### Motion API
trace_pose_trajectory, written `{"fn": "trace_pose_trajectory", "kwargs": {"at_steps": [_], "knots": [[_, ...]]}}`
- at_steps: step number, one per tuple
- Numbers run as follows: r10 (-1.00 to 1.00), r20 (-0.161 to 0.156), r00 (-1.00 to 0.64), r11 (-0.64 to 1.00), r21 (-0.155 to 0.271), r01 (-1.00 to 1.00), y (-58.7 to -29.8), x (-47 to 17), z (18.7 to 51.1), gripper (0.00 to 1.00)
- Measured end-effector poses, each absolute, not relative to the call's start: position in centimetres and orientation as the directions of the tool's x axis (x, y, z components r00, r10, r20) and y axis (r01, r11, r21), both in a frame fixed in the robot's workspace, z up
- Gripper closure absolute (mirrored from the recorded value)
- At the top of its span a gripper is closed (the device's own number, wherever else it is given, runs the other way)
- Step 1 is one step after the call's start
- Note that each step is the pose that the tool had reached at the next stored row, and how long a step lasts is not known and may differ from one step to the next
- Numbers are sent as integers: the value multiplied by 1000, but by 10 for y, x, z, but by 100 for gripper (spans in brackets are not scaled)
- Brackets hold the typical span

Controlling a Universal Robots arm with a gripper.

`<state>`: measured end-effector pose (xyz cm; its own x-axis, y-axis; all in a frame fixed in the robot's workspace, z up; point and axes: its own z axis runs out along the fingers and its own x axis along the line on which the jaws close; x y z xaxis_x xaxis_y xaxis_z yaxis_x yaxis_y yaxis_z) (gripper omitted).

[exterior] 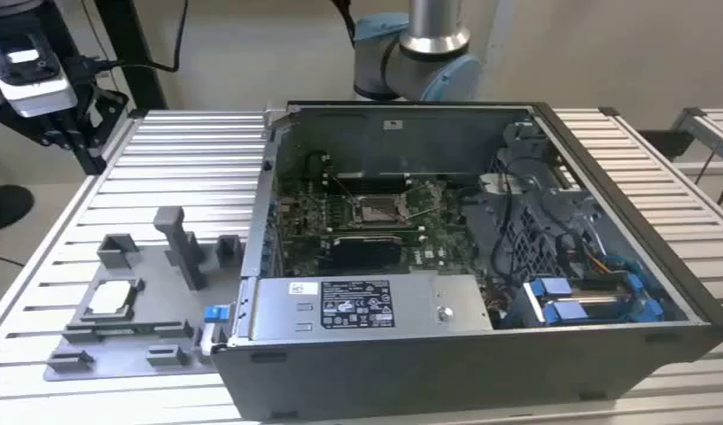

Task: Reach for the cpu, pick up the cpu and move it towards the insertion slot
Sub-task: 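Reach for the cpu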

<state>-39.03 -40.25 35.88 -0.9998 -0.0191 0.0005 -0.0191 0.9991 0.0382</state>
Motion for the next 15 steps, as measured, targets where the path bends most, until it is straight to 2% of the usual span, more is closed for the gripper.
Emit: {"fn": "trace_pose_trajectory", "kwargs": {"at_steps": [15], "knots": [[-19, -1, -1000, 999, 38, -19, -403, -391, 359, 100]]}}
